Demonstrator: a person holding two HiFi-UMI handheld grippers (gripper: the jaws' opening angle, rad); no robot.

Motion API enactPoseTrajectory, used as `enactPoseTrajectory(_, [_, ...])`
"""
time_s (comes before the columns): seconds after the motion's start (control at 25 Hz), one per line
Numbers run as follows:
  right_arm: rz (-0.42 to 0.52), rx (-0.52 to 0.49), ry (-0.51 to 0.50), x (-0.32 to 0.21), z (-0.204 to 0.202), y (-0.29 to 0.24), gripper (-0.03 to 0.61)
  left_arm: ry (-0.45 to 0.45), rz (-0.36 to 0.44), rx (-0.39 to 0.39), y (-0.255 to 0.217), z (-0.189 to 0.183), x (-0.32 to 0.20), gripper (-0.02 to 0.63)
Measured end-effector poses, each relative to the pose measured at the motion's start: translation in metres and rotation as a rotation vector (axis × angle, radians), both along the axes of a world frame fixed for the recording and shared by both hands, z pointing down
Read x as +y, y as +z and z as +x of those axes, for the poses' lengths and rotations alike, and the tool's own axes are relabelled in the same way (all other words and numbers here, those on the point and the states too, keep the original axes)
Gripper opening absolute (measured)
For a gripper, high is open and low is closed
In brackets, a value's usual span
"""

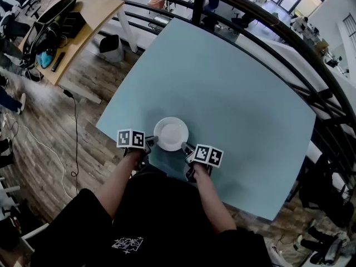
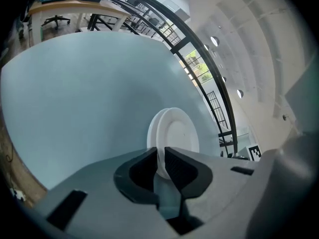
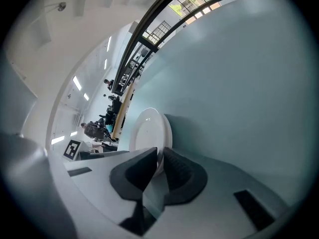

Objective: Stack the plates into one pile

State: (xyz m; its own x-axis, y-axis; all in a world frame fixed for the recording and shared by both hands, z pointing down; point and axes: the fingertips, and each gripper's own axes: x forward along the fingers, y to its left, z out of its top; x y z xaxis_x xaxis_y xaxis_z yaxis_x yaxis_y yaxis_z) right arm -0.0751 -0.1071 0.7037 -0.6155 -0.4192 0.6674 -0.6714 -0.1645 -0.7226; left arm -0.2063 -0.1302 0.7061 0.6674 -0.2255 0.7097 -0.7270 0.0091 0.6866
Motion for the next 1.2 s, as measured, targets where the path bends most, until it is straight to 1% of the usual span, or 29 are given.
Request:
enactPoseTrajectory(0.2, [0.000,0.001,0.000,-0.003,-0.001,0.000,0.040,0.029,-0.006,0.011,0.000,0.001,0.002,0.041])
enactPoseTrajectory(0.36, [0.007,0.023,-0.009,-0.005,-0.002,0.000,0.038,0.063,-0.007,-0.013,-0.001,-0.002,0.004,0.057])
enactPoseTrajectory(0.56, [0.020,0.061,-0.063,-0.004,-0.005,0.000,0.037,0.062,-0.007,-0.007,-0.004,-0.004,0.002,0.057])
enactPoseTrajectory(0.72, [0.050,0.117,-0.139,-0.004,-0.011,-0.003,0.043,0.062,0.017,-0.010,-0.006,-0.006,-0.004,0.057])
enactPoseTrajectory(0.76, [0.059,0.130,-0.163,-0.004,-0.013,-0.005,0.056,0.065,0.023,-0.012,-0.008,-0.006,-0.006,0.057])
enactPoseTrajectory(0.92, [0.081,0.180,-0.268,0.001,-0.019,-0.008,0.146,0.073,0.045,-0.020,-0.013,-0.005,-0.012,0.057])
enactPoseTrajectory(1.04, [0.092,0.213,-0.344,0.006,-0.022,-0.009,0.180,0.073,0.061,-0.025,-0.017,-0.004,-0.019,0.057])
enactPoseTrajectory(1.2, [0.114,0.268,-0.441,0.009,-0.026,-0.009,0.195,0.093,0.074,-0.025,-0.021,0.004,-0.024,0.057])
